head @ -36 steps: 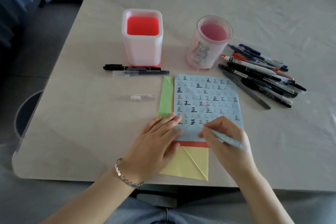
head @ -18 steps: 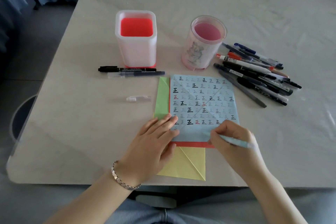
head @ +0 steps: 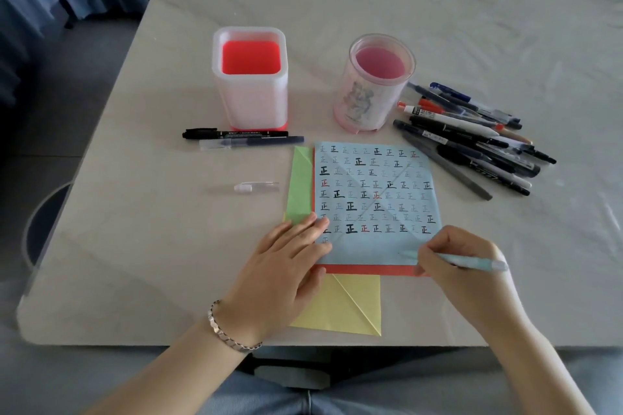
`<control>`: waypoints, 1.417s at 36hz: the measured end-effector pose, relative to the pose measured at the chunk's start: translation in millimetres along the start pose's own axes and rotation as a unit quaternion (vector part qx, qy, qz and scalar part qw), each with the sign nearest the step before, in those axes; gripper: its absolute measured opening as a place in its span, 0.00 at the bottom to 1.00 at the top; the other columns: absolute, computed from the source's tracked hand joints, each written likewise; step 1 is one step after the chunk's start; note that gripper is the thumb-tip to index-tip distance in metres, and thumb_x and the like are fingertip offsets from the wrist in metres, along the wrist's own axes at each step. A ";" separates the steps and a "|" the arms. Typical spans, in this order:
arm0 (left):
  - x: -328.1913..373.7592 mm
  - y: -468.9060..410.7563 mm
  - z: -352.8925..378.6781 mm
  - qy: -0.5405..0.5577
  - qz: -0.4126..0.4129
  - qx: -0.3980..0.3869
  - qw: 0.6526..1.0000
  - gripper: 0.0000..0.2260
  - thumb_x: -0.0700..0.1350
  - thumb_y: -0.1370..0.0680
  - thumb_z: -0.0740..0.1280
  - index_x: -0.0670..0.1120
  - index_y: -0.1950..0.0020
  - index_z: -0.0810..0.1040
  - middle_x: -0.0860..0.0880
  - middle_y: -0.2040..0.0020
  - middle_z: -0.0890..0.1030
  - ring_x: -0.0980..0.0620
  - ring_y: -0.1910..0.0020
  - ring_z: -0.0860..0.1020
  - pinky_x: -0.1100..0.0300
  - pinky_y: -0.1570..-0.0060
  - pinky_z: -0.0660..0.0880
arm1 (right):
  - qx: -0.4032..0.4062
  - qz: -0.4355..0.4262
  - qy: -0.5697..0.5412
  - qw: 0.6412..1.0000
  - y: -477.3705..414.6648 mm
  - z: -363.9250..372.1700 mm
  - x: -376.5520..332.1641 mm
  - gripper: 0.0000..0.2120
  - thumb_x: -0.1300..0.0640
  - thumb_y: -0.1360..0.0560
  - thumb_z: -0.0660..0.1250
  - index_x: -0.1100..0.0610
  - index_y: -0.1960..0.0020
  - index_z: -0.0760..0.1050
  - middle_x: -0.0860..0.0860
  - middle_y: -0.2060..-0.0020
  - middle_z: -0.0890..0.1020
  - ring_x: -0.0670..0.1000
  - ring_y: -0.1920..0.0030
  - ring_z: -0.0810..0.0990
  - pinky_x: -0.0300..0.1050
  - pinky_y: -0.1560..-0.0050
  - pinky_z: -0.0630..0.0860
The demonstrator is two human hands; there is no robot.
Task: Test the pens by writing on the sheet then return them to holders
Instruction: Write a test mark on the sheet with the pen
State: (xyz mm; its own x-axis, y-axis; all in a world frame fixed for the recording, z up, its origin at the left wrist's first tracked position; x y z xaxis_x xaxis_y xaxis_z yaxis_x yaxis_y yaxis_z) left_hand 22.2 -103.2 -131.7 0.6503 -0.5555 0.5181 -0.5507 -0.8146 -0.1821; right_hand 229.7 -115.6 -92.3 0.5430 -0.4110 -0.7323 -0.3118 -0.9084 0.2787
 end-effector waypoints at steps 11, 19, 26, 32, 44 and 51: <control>-63.3 -18.8 -57.1 -0.075 -0.162 0.148 0.973 0.17 0.46 0.26 0.56 0.42 0.43 0.78 0.46 0.44 0.79 0.50 0.44 0.69 0.56 0.48 0.64 | -0.022 0.001 -0.198 0.980 7.3 15.4 -31.8 0.07 0.67 0.27 0.64 0.62 0.64 0.73 0.52 0.73 0.82 0.42 0.71 0.79 0.27 0.69 0.70; -77.8 -21.6 -59.5 -0.111 -0.166 0.150 0.968 0.13 0.49 0.28 0.58 0.45 0.57 0.81 0.47 0.57 0.77 0.50 0.55 0.69 0.54 0.57 0.70 | -0.063 0.054 -0.355 0.931 5.3 44.5 -50.6 0.06 0.64 0.28 0.66 0.59 0.64 0.74 0.54 0.72 0.82 0.48 0.67 0.80 0.40 0.58 0.79; -44.4 -13.6 -55.8 0.248 -0.245 0.083 0.934 0.03 0.49 0.24 0.62 0.57 0.56 0.74 0.62 0.58 0.79 0.67 0.56 0.77 0.78 0.58 0.68 | -0.049 0.037 -0.424 0.904 5.4 46.6 -69.1 0.07 0.54 0.37 0.69 0.58 0.65 0.78 0.53 0.74 0.81 0.48 0.70 0.79 0.37 0.62 0.78; -22.4 -3.4 -67.6 0.274 -0.190 0.128 0.934 0.12 0.62 0.29 0.60 0.58 0.55 0.77 0.61 0.57 0.80 0.59 0.59 0.78 0.71 0.59 0.72 | -0.041 0.011 -0.411 0.911 8.3 43.5 -76.2 0.08 0.54 0.37 0.69 0.59 0.65 0.78 0.53 0.74 0.81 0.48 0.71 0.79 0.37 0.64 0.78; -7.0 -4.0 -75.1 0.291 -0.179 0.123 0.932 0.09 0.59 0.27 0.62 0.58 0.53 0.78 0.61 0.55 0.80 0.61 0.55 0.78 0.73 0.57 0.71 | -0.053 0.009 -0.413 0.909 11.3 39.4 -72.0 0.08 0.57 0.35 0.68 0.63 0.64 0.76 0.53 0.75 0.79 0.48 0.72 0.78 0.36 0.65 0.76; 2.6 -5.5 -78.1 0.288 -0.174 0.114 0.935 0.04 0.57 0.25 0.64 0.61 0.53 0.77 0.62 0.54 0.80 0.63 0.54 0.77 0.73 0.58 0.71 | -0.055 0.005 -0.408 0.911 12.9 38.5 -72.1 0.11 0.55 0.36 0.68 0.64 0.63 0.76 0.54 0.75 0.79 0.48 0.71 0.78 0.36 0.64 0.77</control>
State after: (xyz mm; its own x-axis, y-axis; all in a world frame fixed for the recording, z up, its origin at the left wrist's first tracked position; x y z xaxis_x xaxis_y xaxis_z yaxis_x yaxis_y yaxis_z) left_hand -14.0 -87.2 -64.1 0.3445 -0.1216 0.9309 -0.1886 -0.9803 -0.0582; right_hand 156.5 -94.7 -59.8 -0.2332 -0.2652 -0.9356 -0.2099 -0.9257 0.3148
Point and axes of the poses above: each hand's wrist, its own y-axis away from the middle knuckle, its own z-axis out of the palm, x = y × z, the point moved 7 cm from there along -y, towards the middle knuckle
